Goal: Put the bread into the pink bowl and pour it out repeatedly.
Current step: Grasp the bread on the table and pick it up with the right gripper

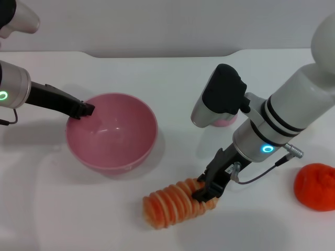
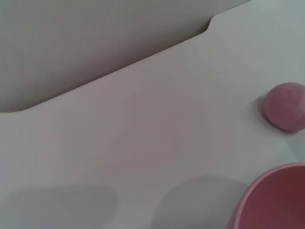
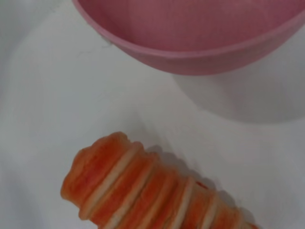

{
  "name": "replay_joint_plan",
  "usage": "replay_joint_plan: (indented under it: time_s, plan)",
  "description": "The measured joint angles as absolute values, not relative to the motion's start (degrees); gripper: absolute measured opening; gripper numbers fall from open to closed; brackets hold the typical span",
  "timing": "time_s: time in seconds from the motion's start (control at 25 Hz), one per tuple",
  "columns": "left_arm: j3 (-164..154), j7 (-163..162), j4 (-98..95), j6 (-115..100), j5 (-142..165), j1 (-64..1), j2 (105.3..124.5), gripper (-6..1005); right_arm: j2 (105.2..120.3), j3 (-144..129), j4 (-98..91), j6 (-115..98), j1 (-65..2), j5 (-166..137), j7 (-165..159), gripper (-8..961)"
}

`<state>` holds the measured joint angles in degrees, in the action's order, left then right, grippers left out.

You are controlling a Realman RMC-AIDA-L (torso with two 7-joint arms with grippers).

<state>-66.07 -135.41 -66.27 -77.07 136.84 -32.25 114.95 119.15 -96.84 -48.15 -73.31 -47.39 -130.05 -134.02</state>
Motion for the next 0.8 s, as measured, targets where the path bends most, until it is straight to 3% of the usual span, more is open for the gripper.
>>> replay_joint_plan:
  time_s: [0.24,0.8]
  plan:
    - [-66.08,-135.44,-66.42,-77.08,136.84,-32.26,115.14,48,119.11,-96.84,-48.28,-73.22,-47.44,-130.13,-133.25,373]
    - [-66.08,-135.44,-66.76,-77.08,136.84,-32.15,114.97,48,119.09,-96.83,-48.78,-73.11,-47.37,-130.11,-133.03,292]
